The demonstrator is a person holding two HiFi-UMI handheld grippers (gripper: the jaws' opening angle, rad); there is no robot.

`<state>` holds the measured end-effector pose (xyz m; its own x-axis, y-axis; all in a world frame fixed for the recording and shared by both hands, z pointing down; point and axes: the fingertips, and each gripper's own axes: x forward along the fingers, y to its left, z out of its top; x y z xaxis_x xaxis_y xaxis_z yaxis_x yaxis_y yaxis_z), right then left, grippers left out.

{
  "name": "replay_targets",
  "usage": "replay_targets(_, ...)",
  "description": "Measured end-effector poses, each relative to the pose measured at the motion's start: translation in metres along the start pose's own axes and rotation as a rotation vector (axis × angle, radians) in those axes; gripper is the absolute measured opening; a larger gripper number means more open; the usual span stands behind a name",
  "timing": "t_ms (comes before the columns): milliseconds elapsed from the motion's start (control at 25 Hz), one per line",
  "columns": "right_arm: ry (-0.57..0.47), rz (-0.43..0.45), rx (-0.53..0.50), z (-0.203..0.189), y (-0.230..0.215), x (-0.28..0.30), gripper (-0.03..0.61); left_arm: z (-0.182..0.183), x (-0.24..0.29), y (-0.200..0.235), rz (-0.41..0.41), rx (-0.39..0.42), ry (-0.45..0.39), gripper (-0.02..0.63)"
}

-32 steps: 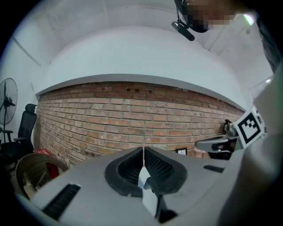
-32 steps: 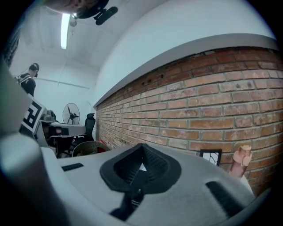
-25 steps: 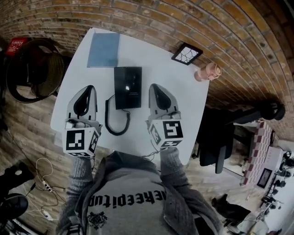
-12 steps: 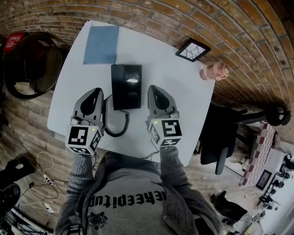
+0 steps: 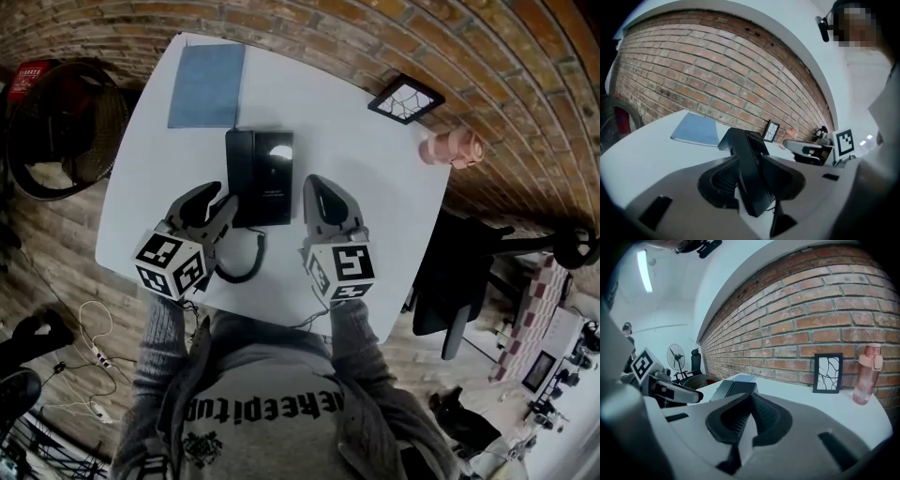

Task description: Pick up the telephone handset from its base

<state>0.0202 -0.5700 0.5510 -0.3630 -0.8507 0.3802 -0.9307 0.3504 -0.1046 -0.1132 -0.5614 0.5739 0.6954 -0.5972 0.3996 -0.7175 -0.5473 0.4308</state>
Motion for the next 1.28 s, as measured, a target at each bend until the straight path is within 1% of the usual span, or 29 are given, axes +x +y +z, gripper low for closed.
replay_targets(80,0.009,0.005,0.000,-0.004,-0.001,0.002,0.005,-0.004,0.007,0.003,-0.034,-0.049,0.008,0.140)
replay_targets(160,0.014,0.006,0.003,-0.006,-0.002,0.003,0.005,-0.007,0.013,0.006,-0.059,-0.078,0.023,0.146)
replay_targets(560,0.033,0.011,0.010,-0.015,-0.009,0.005,0.005,-0.022,0.041,0.014,-0.156,-0.154,0.095,0.160)
replay_targets(760,0.039,0.014,0.009,-0.017,-0.010,0.008,0.005,-0.024,0.045,0.015,-0.177,-0.160,0.137,0.161)
replay_targets(1000,0.045,0.024,0.003,-0.017,-0.007,0.013,0.005,-0.025,0.048,0.012,-0.195,-0.168,0.154,0.160)
replay_targets(1080,0.045,0.027,0.001,-0.017,-0.006,0.013,0.005,-0.025,0.048,0.012,-0.201,-0.182,0.154,0.157)
replay_targets(1280,0.045,0.031,-0.007,-0.015,-0.003,0.013,0.005,-0.024,0.045,0.013,-0.193,-0.242,0.159,0.125)
